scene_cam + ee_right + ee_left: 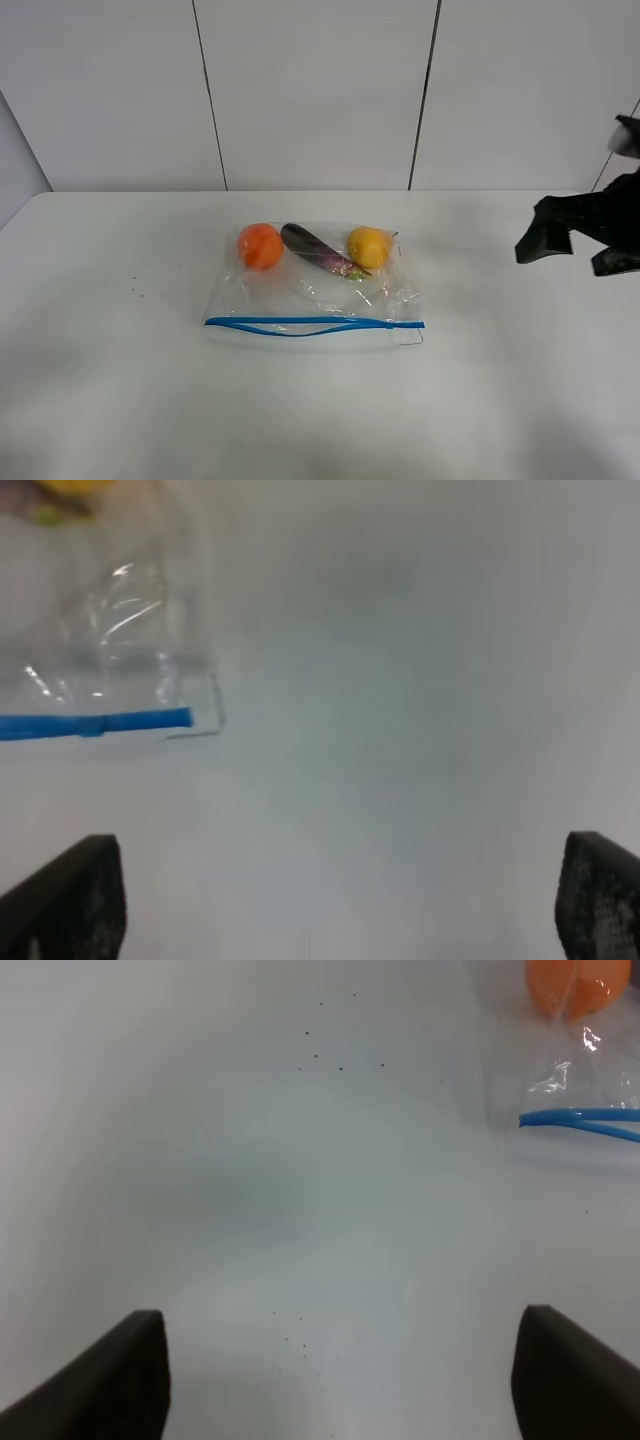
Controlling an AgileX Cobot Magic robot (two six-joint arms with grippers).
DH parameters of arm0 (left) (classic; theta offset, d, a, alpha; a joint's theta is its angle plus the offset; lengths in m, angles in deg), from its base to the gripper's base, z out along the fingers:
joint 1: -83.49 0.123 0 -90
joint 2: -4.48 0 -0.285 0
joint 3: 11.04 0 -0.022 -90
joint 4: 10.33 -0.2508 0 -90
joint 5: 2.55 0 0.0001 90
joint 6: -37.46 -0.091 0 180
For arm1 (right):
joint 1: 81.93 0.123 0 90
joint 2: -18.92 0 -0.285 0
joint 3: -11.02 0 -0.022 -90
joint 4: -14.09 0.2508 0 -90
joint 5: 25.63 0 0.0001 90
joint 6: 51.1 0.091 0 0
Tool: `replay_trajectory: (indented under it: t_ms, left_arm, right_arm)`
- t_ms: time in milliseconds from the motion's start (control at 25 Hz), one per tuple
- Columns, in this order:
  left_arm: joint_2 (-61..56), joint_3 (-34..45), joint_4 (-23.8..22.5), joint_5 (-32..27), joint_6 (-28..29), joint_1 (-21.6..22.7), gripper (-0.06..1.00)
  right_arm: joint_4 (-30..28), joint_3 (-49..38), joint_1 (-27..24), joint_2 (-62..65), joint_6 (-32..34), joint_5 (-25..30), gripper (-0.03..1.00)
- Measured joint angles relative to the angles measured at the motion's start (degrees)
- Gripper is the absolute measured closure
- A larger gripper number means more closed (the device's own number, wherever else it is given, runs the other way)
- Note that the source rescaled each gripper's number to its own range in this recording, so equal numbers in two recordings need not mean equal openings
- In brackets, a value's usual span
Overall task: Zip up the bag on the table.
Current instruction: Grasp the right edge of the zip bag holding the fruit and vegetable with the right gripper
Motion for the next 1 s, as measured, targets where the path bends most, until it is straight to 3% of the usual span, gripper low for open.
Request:
replay_trajectory:
  t_ms: [280, 600, 800, 1000]
  left_arm:
    - [0.0, 0.0, 0.0, 0.0, 0.0, 0.0, -0.06]
    - [0.0, 0.0, 0.0, 0.0, 0.0, 0.0, -0.06]
    - [0.0, 0.0, 0.0, 0.0, 0.0, 0.0, -0.06]
    - [0.0, 0.0, 0.0, 0.0, 0.0, 0.0, -0.06]
  right_arm:
    - [18.83, 0.48, 0.0, -16.95, -18.46, -4.92, 0.02]
    - [40.19, 1.3, 0.0, -29.48, -40.42, -4.2, 0.03]
    - [45.56, 6.02, 0.0, -37.14, -48.62, 2.14, 0.04]
    - [48.82, 9.97, 0.0, -42.97, -51.36, 8.11, 0.05]
